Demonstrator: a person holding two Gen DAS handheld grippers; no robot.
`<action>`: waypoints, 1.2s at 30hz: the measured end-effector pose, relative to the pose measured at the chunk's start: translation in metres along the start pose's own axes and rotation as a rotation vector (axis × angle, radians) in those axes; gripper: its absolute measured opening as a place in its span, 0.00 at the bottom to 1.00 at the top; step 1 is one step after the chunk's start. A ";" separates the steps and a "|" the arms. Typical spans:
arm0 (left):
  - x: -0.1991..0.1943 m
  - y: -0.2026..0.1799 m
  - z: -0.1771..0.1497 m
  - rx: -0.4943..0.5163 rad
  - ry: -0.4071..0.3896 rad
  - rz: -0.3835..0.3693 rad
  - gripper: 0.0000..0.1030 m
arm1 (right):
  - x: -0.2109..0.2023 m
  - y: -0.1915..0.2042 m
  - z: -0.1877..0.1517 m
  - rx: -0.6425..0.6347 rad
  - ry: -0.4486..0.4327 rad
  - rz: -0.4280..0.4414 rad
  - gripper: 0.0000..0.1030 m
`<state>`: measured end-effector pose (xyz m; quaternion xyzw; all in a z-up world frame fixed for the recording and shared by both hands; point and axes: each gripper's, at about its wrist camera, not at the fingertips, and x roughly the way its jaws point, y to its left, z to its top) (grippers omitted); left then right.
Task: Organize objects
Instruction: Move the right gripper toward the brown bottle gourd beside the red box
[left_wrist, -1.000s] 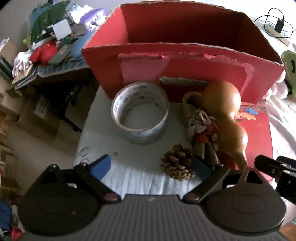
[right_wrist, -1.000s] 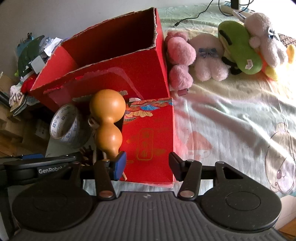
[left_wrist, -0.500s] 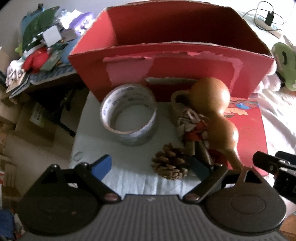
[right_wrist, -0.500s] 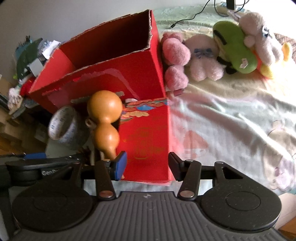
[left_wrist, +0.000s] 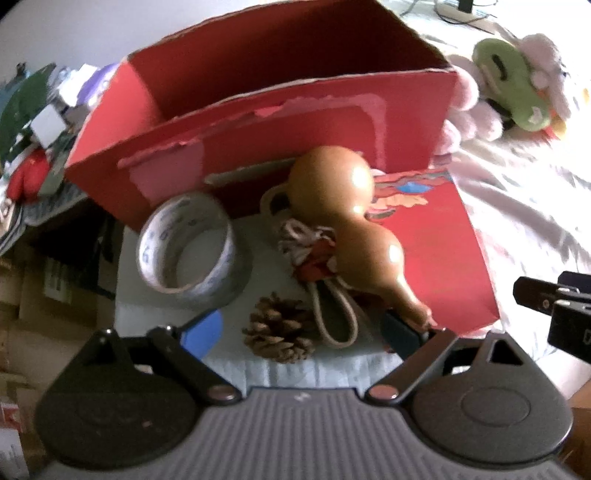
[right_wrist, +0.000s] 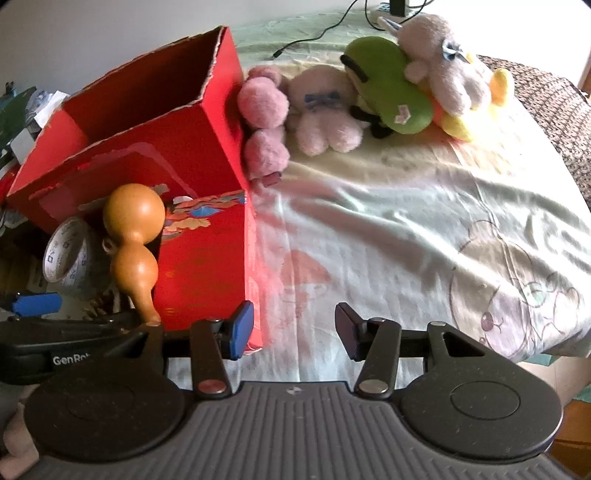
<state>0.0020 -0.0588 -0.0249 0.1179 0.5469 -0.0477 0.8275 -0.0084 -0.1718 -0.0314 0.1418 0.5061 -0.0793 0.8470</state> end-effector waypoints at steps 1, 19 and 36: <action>0.000 -0.002 0.000 0.006 0.003 -0.001 0.91 | 0.000 0.000 -0.001 0.002 0.001 -0.001 0.51; -0.003 0.010 -0.012 -0.008 0.008 0.043 0.92 | -0.001 0.027 -0.007 -0.131 0.001 -0.030 0.51; -0.004 0.047 -0.030 -0.116 0.014 0.099 0.92 | -0.004 0.075 -0.005 -0.261 -0.035 -0.022 0.52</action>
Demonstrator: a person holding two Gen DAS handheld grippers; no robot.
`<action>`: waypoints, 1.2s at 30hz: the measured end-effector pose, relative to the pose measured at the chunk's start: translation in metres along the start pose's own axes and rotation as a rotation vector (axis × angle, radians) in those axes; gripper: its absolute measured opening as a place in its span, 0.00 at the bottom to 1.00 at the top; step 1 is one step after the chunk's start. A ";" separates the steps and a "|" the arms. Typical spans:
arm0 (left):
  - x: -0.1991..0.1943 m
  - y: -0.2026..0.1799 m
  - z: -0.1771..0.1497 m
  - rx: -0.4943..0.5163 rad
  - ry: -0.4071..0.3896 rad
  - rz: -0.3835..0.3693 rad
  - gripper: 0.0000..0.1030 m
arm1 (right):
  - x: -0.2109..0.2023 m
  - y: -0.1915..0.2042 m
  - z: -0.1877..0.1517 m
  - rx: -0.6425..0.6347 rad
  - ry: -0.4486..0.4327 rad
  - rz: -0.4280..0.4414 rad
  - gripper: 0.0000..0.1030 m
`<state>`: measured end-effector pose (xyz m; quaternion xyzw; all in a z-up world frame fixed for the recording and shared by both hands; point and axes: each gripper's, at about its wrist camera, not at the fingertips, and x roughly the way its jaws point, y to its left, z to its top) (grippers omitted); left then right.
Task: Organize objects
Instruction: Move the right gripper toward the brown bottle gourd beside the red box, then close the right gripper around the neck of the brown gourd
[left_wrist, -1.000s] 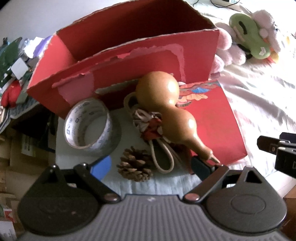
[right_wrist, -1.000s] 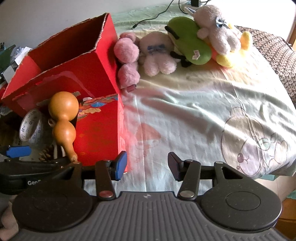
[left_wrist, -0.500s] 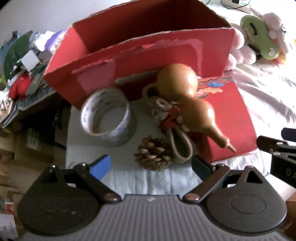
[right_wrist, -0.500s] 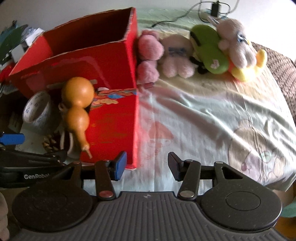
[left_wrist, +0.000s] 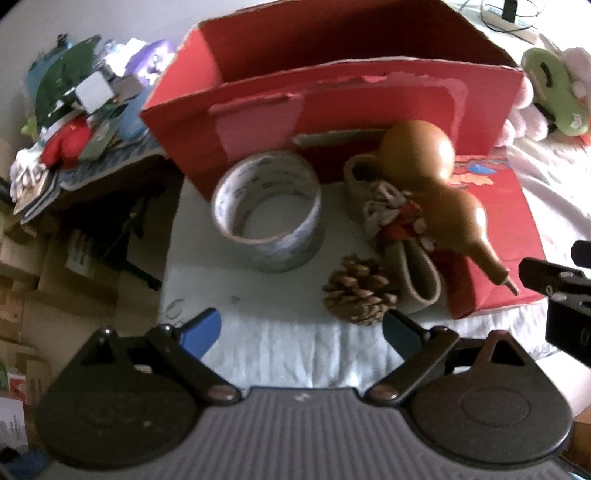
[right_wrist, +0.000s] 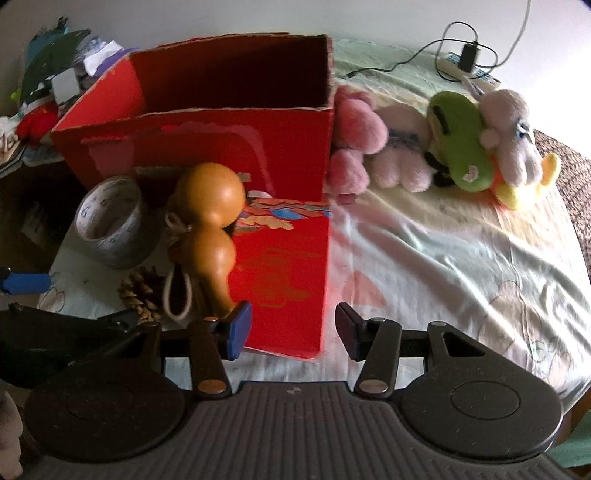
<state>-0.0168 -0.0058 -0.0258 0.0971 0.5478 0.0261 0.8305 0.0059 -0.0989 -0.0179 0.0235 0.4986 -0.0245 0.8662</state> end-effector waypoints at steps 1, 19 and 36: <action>0.001 0.002 -0.001 -0.009 0.003 0.005 0.92 | 0.000 0.002 0.000 -0.008 0.003 0.000 0.52; 0.005 0.019 -0.007 -0.069 0.035 0.021 0.92 | 0.000 0.014 0.003 -0.028 0.012 0.056 0.59; -0.004 0.048 -0.006 -0.114 0.014 0.046 0.93 | -0.019 0.034 0.002 -0.100 0.077 0.183 0.61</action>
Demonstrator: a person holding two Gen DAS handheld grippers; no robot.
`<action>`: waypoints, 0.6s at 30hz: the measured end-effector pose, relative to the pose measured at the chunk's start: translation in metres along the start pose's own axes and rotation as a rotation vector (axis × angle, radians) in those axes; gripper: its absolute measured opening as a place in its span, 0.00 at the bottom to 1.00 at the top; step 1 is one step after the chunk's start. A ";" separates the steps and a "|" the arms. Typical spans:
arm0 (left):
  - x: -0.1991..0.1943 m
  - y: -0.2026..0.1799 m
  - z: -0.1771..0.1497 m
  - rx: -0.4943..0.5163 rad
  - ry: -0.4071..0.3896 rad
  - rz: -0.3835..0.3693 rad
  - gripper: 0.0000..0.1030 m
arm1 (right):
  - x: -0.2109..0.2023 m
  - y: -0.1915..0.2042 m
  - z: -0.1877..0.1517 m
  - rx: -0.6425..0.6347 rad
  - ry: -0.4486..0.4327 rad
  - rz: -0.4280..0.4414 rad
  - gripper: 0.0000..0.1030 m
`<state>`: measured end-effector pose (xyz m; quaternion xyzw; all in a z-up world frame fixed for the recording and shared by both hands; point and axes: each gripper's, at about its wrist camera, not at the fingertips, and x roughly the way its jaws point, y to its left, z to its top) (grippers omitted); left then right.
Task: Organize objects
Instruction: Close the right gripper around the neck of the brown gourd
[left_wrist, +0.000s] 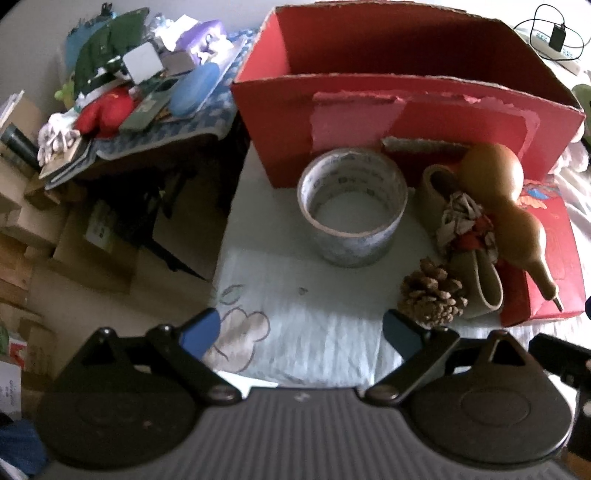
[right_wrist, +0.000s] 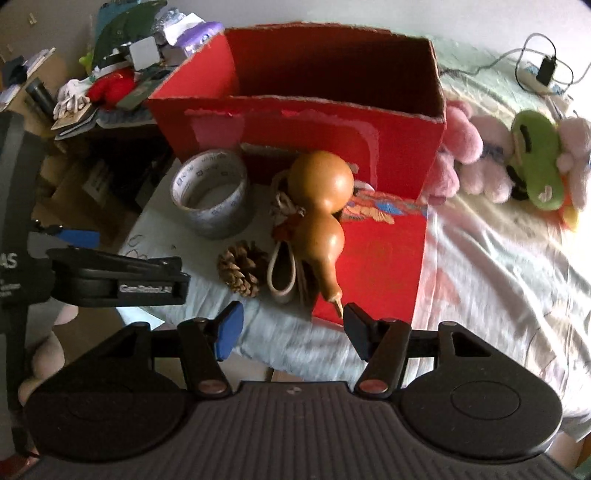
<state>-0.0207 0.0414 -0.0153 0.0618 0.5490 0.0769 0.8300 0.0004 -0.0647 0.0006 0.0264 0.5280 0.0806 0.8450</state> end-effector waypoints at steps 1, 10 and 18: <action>0.001 -0.001 -0.001 0.001 0.003 -0.002 0.93 | 0.001 -0.002 -0.001 0.004 0.001 -0.006 0.61; 0.004 -0.014 0.001 0.003 0.031 -0.002 0.93 | 0.007 -0.021 0.004 0.031 -0.003 -0.003 0.61; 0.005 -0.027 0.006 0.008 0.053 0.016 0.93 | 0.012 -0.040 0.016 0.033 -0.006 0.005 0.60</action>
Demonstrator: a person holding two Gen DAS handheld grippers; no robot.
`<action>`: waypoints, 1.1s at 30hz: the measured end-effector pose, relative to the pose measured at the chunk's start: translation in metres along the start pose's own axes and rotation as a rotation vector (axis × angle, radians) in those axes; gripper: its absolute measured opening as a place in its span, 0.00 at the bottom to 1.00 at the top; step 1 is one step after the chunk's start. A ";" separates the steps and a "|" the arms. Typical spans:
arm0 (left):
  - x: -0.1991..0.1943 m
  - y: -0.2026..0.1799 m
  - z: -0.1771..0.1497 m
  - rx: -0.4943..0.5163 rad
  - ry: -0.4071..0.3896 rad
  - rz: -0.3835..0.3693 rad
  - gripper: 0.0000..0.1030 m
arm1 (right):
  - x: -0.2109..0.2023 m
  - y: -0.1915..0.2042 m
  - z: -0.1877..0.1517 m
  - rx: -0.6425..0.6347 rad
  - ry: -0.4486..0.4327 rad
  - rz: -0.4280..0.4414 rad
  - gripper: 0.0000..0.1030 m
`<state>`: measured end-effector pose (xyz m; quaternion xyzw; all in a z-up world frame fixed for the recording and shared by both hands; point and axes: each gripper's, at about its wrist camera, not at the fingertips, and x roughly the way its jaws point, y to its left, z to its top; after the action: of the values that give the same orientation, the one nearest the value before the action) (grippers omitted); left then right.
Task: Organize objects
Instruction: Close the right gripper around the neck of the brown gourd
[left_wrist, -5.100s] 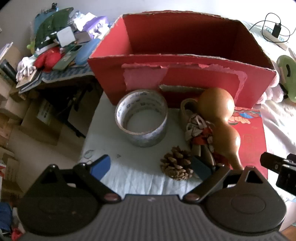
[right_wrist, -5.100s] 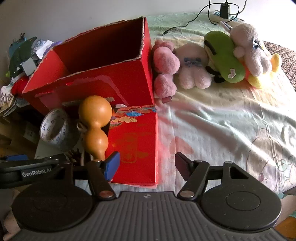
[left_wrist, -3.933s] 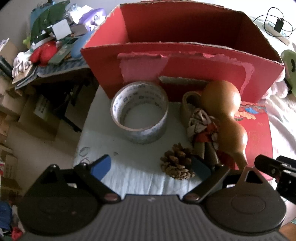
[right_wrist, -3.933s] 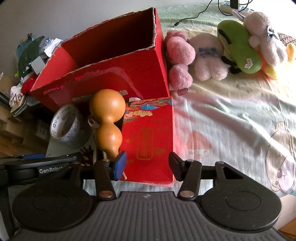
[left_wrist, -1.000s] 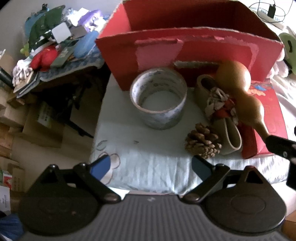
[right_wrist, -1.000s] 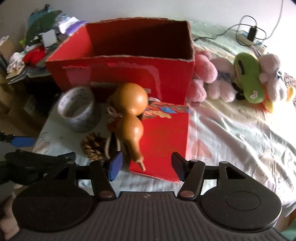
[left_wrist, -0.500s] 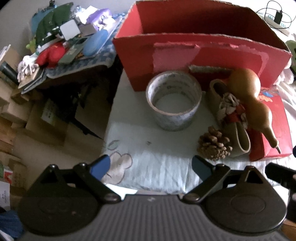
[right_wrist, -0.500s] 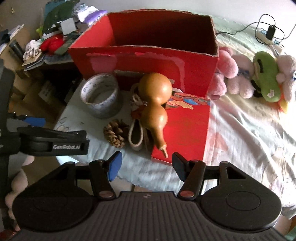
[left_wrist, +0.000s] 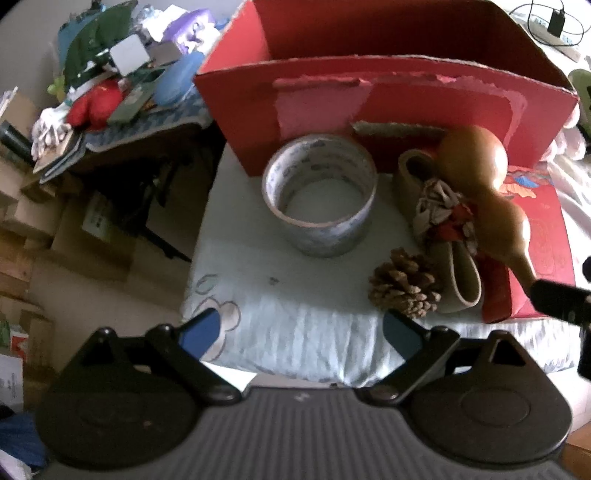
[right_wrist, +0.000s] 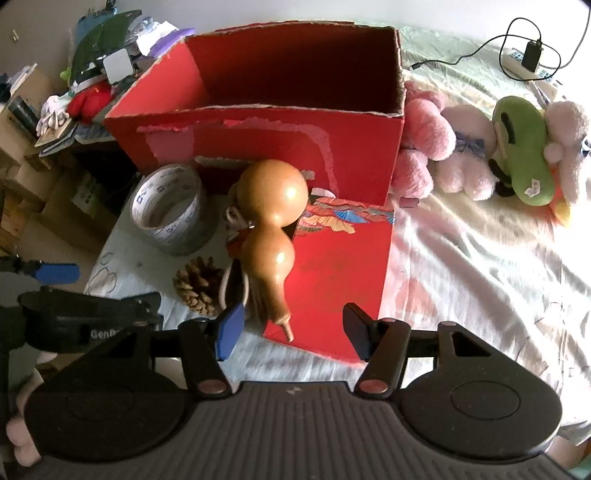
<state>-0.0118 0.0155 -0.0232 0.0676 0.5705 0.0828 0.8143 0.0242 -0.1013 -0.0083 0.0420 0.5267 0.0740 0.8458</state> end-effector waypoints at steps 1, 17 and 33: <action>0.000 -0.002 0.001 -0.001 0.001 0.012 0.93 | 0.001 -0.002 0.001 -0.004 0.004 -0.003 0.60; -0.005 -0.018 0.022 -0.068 0.010 0.059 0.93 | 0.011 -0.021 0.023 -0.096 0.020 0.048 0.60; -0.014 -0.026 0.030 0.063 -0.067 -0.350 0.61 | 0.024 -0.060 0.042 0.119 0.003 0.322 0.48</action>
<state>0.0133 -0.0130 -0.0053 -0.0047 0.5482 -0.0806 0.8324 0.0771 -0.1566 -0.0198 0.1759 0.5179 0.1774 0.8181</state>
